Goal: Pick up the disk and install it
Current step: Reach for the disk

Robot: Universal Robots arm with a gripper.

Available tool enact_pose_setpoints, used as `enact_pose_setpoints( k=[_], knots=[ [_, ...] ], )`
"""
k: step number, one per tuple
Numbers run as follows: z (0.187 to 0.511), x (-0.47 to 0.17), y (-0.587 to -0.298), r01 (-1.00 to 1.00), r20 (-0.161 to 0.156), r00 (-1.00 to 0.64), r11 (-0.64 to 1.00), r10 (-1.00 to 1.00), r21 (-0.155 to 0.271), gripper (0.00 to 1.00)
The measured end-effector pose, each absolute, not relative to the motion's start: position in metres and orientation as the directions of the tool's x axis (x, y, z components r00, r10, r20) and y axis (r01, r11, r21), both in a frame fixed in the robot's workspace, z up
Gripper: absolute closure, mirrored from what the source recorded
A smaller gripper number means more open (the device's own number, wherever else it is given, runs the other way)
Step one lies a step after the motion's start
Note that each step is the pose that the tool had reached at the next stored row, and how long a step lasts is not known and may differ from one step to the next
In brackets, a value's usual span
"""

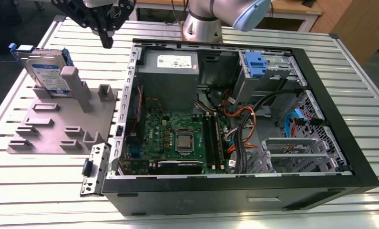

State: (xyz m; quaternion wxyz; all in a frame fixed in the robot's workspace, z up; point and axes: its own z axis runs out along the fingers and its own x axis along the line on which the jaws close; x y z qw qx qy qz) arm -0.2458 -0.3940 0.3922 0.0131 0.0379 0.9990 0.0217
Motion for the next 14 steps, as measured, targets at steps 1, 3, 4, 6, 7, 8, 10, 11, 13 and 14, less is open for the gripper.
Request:
enact_pose_setpoints(
  k=[1, 3, 4, 6, 7, 8, 10, 11, 13, 14],
  knots=[
    [0.392, -0.247, -0.394, 0.075, -0.024, -0.997, 0.996, 0.076, 0.044, 0.89],
    [0.392, -0.249, -0.394, 0.075, -0.024, -0.997, 0.996, 0.076, 0.044, 0.89],
    [0.392, -0.251, -0.394, 0.075, -0.024, -0.997, 0.996, 0.076, 0.044, 0.89],
    [0.392, -0.253, -0.394, 0.075, -0.024, -0.997, 0.996, 0.076, 0.044, 0.89],
    [0.392, -0.254, -0.394, 0.075, -0.024, -0.997, 0.996, 0.076, 0.044, 0.89],
    [0.392, -0.255, -0.394, 0.075, -0.024, -0.997, 0.996, 0.076, 0.044, 0.89],
    [0.392, -0.257, -0.394, 0.075, -0.024, -0.997, 0.996, 0.076, 0.044, 0.89],
    [0.392, -0.258, -0.393, 0.076, -0.024, -0.997, 0.996, 0.077, 0.044, 0.89],
    [0.392, -0.261, -0.393, 0.076, -0.024, -0.997, 0.996, 0.077, 0.044, 0.89],
    [0.392, -0.263, -0.393, 0.076, -0.024, -0.997, 0.996, 0.077, 0.044, 0.89]
  ],
)
